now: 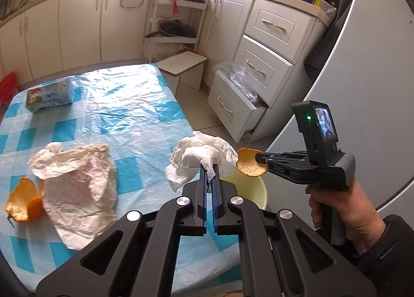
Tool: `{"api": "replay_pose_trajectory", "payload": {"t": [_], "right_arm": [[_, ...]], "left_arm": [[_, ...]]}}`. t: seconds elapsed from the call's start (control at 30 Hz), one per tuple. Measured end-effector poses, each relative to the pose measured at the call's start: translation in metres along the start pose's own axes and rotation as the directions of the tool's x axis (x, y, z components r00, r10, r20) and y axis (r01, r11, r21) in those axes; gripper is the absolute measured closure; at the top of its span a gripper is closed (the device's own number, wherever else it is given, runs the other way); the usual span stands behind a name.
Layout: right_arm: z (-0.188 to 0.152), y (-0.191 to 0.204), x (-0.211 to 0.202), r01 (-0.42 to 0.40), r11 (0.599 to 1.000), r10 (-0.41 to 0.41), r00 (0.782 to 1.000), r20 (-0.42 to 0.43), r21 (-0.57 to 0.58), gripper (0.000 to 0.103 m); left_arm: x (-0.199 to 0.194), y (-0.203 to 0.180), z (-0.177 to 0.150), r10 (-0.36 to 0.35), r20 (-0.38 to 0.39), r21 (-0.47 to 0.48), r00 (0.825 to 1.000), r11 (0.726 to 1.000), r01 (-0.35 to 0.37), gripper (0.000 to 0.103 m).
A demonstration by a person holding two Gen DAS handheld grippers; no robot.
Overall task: Collect trash
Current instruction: 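Carry the tissue and peel to the yellow bucket and open both tools, then move both tools back over the table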
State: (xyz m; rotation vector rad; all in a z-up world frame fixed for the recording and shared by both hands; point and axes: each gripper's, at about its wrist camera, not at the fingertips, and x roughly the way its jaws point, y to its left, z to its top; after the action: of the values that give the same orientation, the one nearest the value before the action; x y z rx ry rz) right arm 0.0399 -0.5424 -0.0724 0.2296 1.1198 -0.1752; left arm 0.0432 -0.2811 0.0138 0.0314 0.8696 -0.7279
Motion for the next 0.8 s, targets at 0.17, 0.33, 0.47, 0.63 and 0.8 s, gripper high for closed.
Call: {"api": "replay_pose_trajectory", "payload": {"t": [0.17, 0.33, 0.47, 0.63, 0.8], "right_arm": [[-0.002, -0.024, -0.017, -0.031, 0.988, 0.019, 0.997, 0.08, 0.151, 0.058], [0.004, -0.034, -0.053, -0.138, 0.965, 0.076, 0.961, 0.266, 0.224, 0.052], [0.007, -0.035, -0.077, -0.191, 0.952, 0.083, 0.914, 0.397, 0.239, 0.045], [0.013, -0.045, -0.081, -0.24, 0.928, 0.1, 0.898, 0.429, 0.285, 0.043], [0.016, -0.045, -0.084, -0.262, 0.918, 0.113, 0.892, 0.437, 0.298, 0.041]], "left_arm": [[0.043, -0.028, 0.002, -0.029, -0.065, 0.019, 0.997, 0.999, 0.03, 0.1], [0.085, -0.051, 0.006, -0.029, -0.125, 0.047, 0.992, 0.998, 0.035, 0.1], [0.117, -0.064, 0.007, -0.032, -0.197, 0.074, 0.98, 0.996, 0.047, 0.087], [0.127, -0.066, 0.008, -0.05, -0.22, 0.049, 0.974, 0.997, 0.062, 0.061], [0.11, -0.057, 0.01, -0.058, -0.194, 0.028, 0.979, 0.997, 0.065, 0.057]]}}
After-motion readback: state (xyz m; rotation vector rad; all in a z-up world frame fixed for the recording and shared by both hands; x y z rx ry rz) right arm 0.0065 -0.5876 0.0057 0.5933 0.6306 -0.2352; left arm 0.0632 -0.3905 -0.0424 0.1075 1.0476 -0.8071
